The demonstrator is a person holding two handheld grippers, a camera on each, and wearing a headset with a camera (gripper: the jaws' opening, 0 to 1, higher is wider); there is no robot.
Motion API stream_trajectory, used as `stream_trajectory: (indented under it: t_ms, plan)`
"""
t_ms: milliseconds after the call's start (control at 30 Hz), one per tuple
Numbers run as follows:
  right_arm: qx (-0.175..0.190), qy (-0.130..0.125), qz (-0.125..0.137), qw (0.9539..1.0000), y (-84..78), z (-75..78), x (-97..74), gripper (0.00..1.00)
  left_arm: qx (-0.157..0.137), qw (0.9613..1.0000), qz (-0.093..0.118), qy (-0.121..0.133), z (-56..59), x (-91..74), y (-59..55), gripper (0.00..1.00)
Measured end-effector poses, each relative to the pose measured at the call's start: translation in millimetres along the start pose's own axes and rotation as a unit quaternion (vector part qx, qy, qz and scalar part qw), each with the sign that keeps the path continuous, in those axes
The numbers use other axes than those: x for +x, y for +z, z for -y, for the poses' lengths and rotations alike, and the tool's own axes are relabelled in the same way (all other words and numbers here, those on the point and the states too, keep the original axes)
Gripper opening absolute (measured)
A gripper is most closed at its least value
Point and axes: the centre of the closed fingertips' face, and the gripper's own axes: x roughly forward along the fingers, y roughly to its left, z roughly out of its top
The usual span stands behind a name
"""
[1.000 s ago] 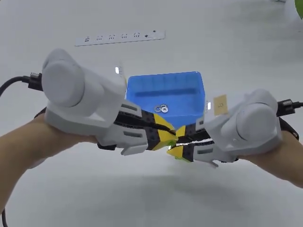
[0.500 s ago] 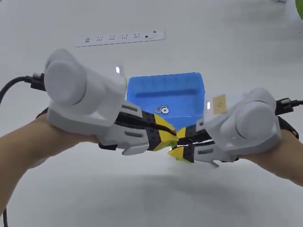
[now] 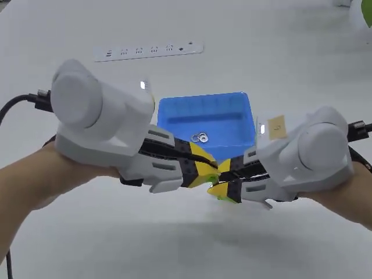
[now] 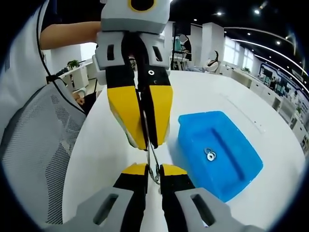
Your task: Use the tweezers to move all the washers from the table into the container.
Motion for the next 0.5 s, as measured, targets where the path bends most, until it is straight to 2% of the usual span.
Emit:
stream_trajectory:
  t_ms: [500]
  plan:
    - [-0.029,-0.007,0.012,0.9995,32.8,-2.2,-10.2,0.10,0.016,0.9996,0.010,0.020,5.2,-26.6,19.3,0.07]
